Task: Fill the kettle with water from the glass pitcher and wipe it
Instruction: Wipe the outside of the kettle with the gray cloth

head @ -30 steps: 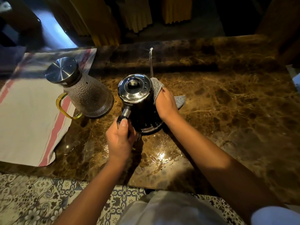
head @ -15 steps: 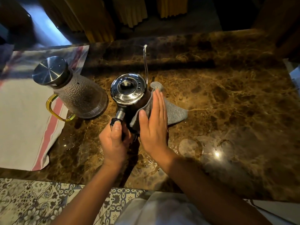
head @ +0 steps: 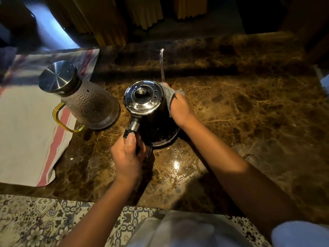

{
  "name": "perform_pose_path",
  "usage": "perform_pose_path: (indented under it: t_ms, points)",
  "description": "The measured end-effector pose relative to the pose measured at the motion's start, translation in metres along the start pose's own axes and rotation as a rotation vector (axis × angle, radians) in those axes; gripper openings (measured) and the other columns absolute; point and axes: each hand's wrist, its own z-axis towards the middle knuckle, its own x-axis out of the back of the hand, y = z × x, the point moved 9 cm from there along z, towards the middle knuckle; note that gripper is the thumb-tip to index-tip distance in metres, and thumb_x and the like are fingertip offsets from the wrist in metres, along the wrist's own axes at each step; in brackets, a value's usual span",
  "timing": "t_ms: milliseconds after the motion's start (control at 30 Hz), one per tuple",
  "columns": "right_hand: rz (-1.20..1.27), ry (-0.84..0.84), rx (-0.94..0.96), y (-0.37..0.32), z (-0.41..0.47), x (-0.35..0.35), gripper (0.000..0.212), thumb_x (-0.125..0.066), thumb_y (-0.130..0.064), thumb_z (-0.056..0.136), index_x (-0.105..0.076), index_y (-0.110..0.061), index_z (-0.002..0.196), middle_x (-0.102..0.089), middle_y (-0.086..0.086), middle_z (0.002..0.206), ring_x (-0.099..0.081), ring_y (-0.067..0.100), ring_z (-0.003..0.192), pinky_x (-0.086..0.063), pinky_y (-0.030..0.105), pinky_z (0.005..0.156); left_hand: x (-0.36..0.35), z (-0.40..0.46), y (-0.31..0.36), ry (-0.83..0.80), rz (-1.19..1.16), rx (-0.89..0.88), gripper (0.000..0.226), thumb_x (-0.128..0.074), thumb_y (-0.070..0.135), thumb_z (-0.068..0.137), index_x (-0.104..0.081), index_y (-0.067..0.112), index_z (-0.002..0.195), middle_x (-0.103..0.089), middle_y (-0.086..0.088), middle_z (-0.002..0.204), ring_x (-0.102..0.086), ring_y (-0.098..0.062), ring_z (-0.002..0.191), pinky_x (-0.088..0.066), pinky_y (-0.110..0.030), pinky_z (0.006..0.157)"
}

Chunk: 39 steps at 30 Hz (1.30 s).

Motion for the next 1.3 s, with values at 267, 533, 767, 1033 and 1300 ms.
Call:
perform_pose_path:
  t_ms: [267, 533, 767, 1033, 1300]
  points:
    - [0.065, 0.174, 0.019, 0.052, -0.056, 0.009, 0.048, -0.035, -0.05, 0.106, -0.049, -0.039, 0.15, -0.054, -0.018, 0.151, -0.046, -0.004, 0.142, -0.038, 0.031, 0.121, 0.001, 0.0, 0.004, 0.009, 0.08, -0.032, 0.04, -0.04, 0.053, 0.096, -0.062, 0.035, 0.068, -0.057, 0.009, 0.058, -0.054, -0.015, 0.054, -0.045, -0.042, 0.056]
    - [-0.066, 0.225, 0.4, -0.002, -0.078, -0.009, 0.051, -0.041, -0.031, 0.111, -0.037, -0.013, 0.159, -0.038, -0.002, 0.166, -0.03, 0.013, 0.157, -0.027, 0.044, 0.128, -0.002, 0.002, 0.005, -0.024, 0.057, -0.05, 0.05, -0.045, 0.062, 0.098, -0.058, 0.024, 0.069, -0.055, 0.006, 0.056, -0.051, -0.015, 0.049, -0.043, -0.031, 0.051]
    - [-0.004, 0.189, 0.056, 0.018, -0.027, 0.013, 0.037, -0.038, -0.038, 0.11, -0.067, -0.029, 0.132, -0.073, -0.014, 0.113, -0.068, -0.004, 0.108, -0.055, 0.024, 0.092, -0.008, -0.001, 0.006, 0.001, 0.011, -0.018, 0.039, -0.043, 0.049, 0.097, -0.06, 0.03, 0.067, -0.054, 0.004, 0.056, -0.051, -0.015, 0.049, -0.041, -0.029, 0.047]
    - [-0.128, 0.201, 0.133, 0.026, -0.082, -0.001, 0.05, -0.034, -0.048, 0.11, -0.029, -0.041, 0.16, -0.031, -0.019, 0.167, -0.023, -0.003, 0.155, -0.026, 0.036, 0.128, -0.005, 0.0, 0.002, -0.013, -0.009, -0.011, 0.041, -0.045, 0.052, 0.097, -0.058, 0.027, 0.067, -0.052, 0.003, 0.055, -0.049, -0.021, 0.047, -0.039, -0.034, 0.048]
    - [-0.117, 0.17, 0.397, -0.024, -0.075, -0.001, 0.071, -0.072, -0.033, 0.097, -0.039, -0.02, 0.159, -0.042, -0.007, 0.164, -0.034, 0.005, 0.153, -0.03, 0.023, 0.123, -0.014, 0.004, 0.01, -0.054, 0.025, -0.038, 0.053, -0.048, 0.07, 0.096, -0.059, 0.027, 0.066, -0.054, 0.003, 0.055, -0.051, -0.01, 0.046, -0.041, -0.022, 0.045]
